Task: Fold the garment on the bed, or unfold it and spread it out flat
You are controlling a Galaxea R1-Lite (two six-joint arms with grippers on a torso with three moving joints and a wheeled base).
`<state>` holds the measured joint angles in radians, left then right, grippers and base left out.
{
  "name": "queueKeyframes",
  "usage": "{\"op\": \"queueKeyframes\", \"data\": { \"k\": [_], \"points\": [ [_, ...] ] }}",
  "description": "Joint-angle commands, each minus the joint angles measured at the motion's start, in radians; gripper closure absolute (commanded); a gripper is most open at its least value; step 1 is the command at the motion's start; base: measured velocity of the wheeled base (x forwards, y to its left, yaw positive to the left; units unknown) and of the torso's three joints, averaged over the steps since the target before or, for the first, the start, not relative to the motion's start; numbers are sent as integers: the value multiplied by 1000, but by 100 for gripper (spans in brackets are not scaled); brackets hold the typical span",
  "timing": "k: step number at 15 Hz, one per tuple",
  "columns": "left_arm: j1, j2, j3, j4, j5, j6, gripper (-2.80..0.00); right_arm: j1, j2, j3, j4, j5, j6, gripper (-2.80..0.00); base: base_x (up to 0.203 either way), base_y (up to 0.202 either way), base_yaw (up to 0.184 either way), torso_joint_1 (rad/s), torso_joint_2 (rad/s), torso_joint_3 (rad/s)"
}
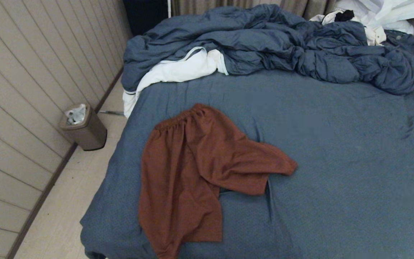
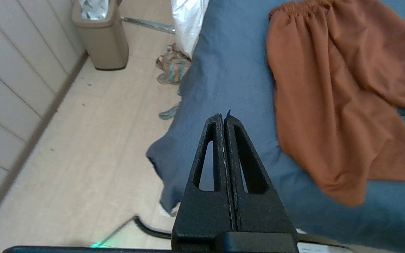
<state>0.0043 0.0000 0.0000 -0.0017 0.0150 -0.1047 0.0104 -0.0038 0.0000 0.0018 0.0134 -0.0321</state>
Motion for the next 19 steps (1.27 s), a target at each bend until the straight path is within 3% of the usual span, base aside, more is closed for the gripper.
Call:
{"op": "queueKeyframes", "data": {
  "k": [1,19],
  "points": [
    [0,3,0,-1,2,-9,0,0,4,0,1,-3,0,0,0,0,0,0,0,0],
    [0,5,0,-3,2,-17,0,0,5,0,1,-3,5,0,0,0,0,0,0,0]
  ]
}}
